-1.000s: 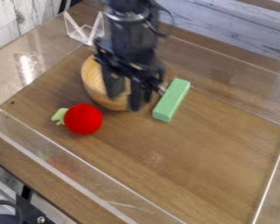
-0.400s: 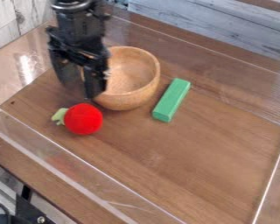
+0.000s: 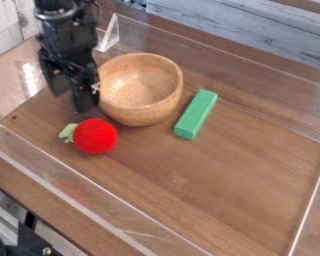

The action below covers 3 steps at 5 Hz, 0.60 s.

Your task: Move the red object to the right side of the table

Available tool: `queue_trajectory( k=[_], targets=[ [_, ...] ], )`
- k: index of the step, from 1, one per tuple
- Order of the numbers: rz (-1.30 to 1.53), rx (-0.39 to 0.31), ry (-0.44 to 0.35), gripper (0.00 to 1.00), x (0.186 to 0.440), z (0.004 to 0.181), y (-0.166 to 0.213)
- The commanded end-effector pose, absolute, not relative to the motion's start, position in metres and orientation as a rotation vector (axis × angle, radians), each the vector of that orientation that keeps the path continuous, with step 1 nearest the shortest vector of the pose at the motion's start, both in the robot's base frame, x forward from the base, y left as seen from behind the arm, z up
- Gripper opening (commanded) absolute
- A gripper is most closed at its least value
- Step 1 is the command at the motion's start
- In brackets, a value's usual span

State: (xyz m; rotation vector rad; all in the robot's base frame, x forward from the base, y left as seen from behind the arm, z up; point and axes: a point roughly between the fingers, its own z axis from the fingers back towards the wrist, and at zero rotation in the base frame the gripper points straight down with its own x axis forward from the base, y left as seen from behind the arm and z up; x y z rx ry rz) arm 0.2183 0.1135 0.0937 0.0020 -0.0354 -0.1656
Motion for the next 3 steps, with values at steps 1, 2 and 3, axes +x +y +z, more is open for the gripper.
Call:
queue_trajectory(
  k=[1, 2, 3],
  targets=[
    [-0.145, 0.013, -0.063, 1.00, 0.227, 0.085, 0.119],
    [-0.231, 0.012, -0.062, 1.00, 0.233, 0.070, 0.127],
    [-0.291, 0.010, -0.062, 0.00, 0.237, 0.058, 0.132]
  ],
)
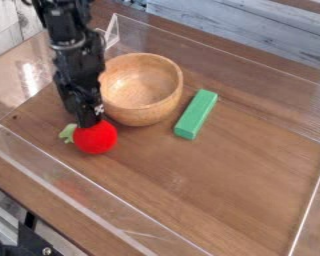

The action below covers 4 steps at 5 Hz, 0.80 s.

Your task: Move the red object to the right side of the table

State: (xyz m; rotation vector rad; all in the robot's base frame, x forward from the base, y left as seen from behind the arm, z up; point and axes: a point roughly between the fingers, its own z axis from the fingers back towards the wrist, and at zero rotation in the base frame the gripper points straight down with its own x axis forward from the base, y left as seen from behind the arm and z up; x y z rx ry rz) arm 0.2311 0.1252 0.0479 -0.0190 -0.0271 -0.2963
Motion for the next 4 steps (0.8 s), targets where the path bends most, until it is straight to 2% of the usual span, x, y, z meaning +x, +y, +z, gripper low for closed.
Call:
queue_trajectory(
  k=[1, 3, 4],
  targets=[
    [-0.343, 0.003, -0.065, 0.00, 0.241, 0.050, 0.134],
    [-0.241, -0.028, -0.080, 0.00, 0.240, 0.044, 0.147],
    [-0.210, -0.049, -0.084, 0.00, 0.244, 0.046, 0.134]
  ],
)
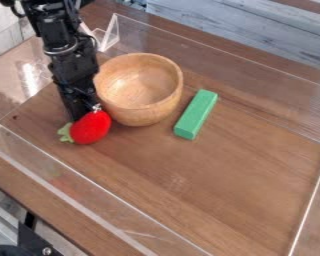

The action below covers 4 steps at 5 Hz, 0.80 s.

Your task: Move the red object to the right side of the table

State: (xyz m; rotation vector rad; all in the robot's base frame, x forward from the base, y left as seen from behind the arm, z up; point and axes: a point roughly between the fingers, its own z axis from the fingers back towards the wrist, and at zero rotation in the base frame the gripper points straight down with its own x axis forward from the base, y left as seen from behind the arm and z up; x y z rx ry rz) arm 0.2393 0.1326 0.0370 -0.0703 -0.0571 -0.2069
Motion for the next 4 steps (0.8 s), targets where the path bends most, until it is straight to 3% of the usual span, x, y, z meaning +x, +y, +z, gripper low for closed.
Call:
queue_trajectory(
  k=[1, 4],
  targets=[
    [-0.186, -0.074, -0.082, 0.00, 0.249, 0.048, 0.121],
    [-0.152, -0.135, -0.062, 0.00, 0.231, 0.041, 0.096]
  ],
)
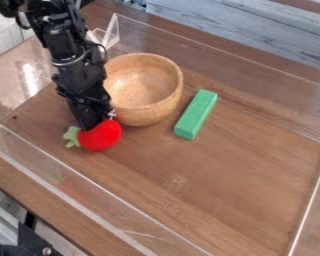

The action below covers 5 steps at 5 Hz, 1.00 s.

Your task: Move the red object to the right side of the table

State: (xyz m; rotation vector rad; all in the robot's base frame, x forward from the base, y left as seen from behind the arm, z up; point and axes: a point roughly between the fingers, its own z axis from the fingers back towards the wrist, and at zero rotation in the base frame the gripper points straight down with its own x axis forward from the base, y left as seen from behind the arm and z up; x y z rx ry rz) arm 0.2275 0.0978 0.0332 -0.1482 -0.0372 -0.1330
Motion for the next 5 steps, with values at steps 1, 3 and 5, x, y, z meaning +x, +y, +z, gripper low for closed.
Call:
queue_trajectory(
  k=[1, 3, 5],
  targets=[
    [-0.221, -0.155, -0.047, 0.00, 0.226, 0.042, 0.093],
    [-0.148, -0.192, -0.026, 0.00, 0.225, 0.037, 0.087],
    [-0.091, -0.210, -0.004, 0.00, 0.233, 0.027, 0.070]
  ],
)
